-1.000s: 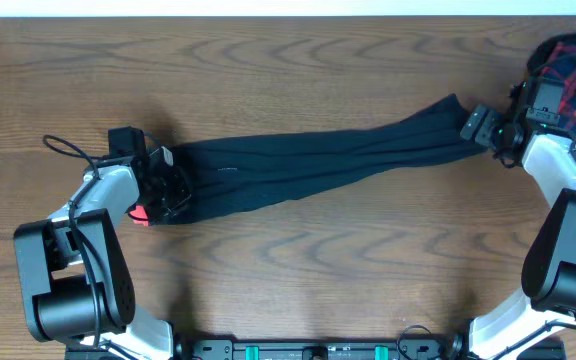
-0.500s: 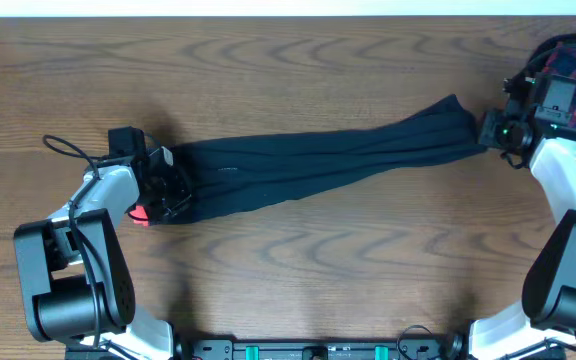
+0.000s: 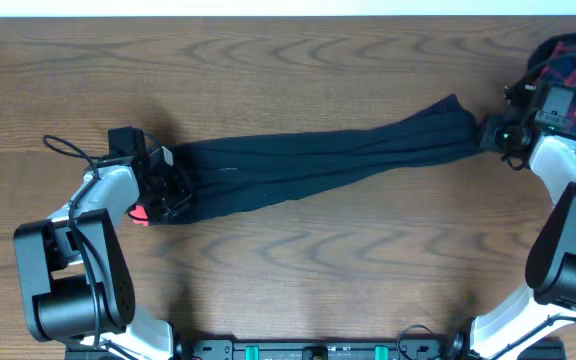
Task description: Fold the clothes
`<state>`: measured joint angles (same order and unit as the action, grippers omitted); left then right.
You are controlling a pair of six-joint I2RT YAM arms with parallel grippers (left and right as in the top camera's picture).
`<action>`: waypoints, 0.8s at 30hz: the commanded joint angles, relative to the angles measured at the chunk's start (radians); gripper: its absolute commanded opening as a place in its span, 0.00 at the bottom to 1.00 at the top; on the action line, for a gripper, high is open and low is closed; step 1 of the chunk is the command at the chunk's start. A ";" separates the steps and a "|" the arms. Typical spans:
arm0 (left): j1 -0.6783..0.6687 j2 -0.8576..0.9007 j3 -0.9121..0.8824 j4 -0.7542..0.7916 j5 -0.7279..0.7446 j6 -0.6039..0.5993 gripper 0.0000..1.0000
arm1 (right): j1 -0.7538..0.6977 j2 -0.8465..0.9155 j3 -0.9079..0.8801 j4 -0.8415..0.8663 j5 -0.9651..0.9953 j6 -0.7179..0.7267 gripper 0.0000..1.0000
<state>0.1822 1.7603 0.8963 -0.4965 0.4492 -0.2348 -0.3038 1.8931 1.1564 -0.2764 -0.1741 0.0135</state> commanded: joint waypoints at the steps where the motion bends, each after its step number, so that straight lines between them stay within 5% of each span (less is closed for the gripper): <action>1: -0.002 0.059 -0.035 0.012 -0.121 0.014 0.07 | -0.003 0.031 0.008 0.010 -0.026 -0.011 0.40; 9: -0.002 0.059 -0.035 0.012 -0.121 0.014 0.07 | -0.003 0.051 0.008 0.024 -0.040 -0.011 0.29; 14: -0.002 0.059 -0.035 0.012 -0.121 0.013 0.06 | -0.003 0.051 0.008 0.026 -0.041 -0.011 0.01; 24: -0.002 0.059 -0.035 0.013 -0.121 0.014 0.07 | -0.001 -0.038 0.021 0.024 -0.084 0.047 0.01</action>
<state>0.1822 1.7603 0.8963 -0.4965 0.4488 -0.2348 -0.3038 1.9198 1.1564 -0.2562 -0.2337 0.0196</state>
